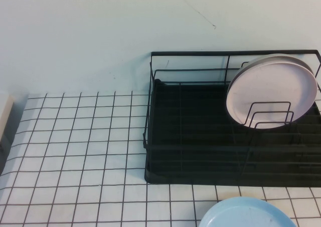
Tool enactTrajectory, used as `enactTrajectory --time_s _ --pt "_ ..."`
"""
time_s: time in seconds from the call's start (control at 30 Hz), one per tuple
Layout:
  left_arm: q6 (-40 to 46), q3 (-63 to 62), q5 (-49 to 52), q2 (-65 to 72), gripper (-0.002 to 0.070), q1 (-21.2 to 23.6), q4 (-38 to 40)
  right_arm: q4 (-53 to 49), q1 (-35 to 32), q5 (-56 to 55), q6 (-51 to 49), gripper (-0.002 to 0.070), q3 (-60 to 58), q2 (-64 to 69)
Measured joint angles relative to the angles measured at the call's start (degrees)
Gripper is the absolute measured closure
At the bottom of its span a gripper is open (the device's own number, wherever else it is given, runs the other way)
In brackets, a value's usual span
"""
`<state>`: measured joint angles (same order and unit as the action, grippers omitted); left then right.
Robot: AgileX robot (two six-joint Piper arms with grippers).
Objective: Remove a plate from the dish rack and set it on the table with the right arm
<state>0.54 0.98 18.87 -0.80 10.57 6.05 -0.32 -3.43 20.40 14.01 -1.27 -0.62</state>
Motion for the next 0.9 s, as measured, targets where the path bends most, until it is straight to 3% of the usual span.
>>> enactTrajectory --time_s 0.3,0.6,0.7,0.9 --pt "0.0 0.0 0.0 0.0 0.0678 0.0 0.0 7.0 0.0 0.0 0.0 0.0678 0.0 0.0" --pt "0.0 0.0 0.0 0.0 0.0678 0.0 0.0 46.6 0.0 -4.6 -8.4 0.0678 -0.4 0.0" --pt "0.0 0.0 0.0 0.0 0.0678 0.0 0.0 49.5 0.0 -6.1 -7.7 0.0678 -0.4 0.0" --pt "0.0 0.0 0.0 0.0 0.0678 0.0 0.0 49.6 0.0 -8.1 2.9 0.0678 -0.4 0.0"
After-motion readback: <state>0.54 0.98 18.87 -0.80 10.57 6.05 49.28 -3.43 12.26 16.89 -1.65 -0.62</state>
